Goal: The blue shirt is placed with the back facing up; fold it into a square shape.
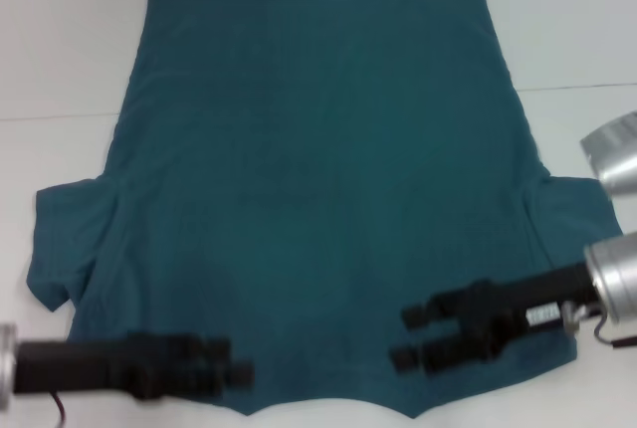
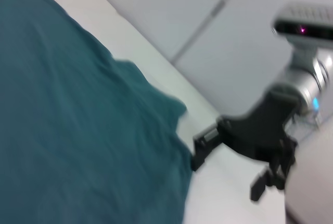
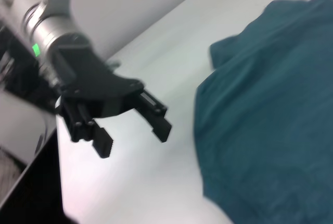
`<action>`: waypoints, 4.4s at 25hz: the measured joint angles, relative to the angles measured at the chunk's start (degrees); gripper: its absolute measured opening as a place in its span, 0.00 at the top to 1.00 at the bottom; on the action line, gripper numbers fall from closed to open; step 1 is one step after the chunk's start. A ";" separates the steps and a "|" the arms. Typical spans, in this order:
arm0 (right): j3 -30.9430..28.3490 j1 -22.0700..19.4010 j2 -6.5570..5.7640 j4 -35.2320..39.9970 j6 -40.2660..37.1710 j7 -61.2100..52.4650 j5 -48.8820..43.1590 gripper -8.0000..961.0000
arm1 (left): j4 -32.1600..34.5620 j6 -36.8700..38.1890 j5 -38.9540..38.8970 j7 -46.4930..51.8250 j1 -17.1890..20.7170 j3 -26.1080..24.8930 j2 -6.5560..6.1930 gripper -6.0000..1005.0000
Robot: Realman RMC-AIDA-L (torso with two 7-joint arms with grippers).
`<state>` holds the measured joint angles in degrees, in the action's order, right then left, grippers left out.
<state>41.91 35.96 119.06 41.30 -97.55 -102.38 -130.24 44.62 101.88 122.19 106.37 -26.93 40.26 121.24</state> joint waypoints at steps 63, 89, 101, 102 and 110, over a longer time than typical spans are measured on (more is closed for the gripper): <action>-0.87 9.15 -16.69 -10.80 11.76 -39.03 3.05 0.10 | -9.36 -36.01 5.52 35.53 -0.26 -18.62 -3.89 0.22; -1.13 9.01 -16.66 -10.80 11.44 -39.03 3.28 0.10 | -8.30 -35.61 6.12 35.46 -1.09 -15.73 -4.06 0.88; -1.20 8.48 -17.00 -10.80 11.44 -39.21 3.41 0.10 | 4.39 -33.59 15.65 34.97 -2.87 -9.29 -5.11 0.99; -1.24 8.48 -17.02 -10.80 11.44 -39.22 3.42 0.10 | 5.12 -33.38 15.79 35.02 -2.91 -9.26 -5.15 0.99; -1.59 8.54 -17.01 -10.70 11.33 -39.47 3.42 0.10 | 9.70 -32.12 19.79 38.15 -3.39 -9.27 -5.98 0.99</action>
<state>40.31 44.50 102.05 30.59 -86.22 -141.85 -126.82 54.32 69.76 141.98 144.52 -30.32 30.99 115.25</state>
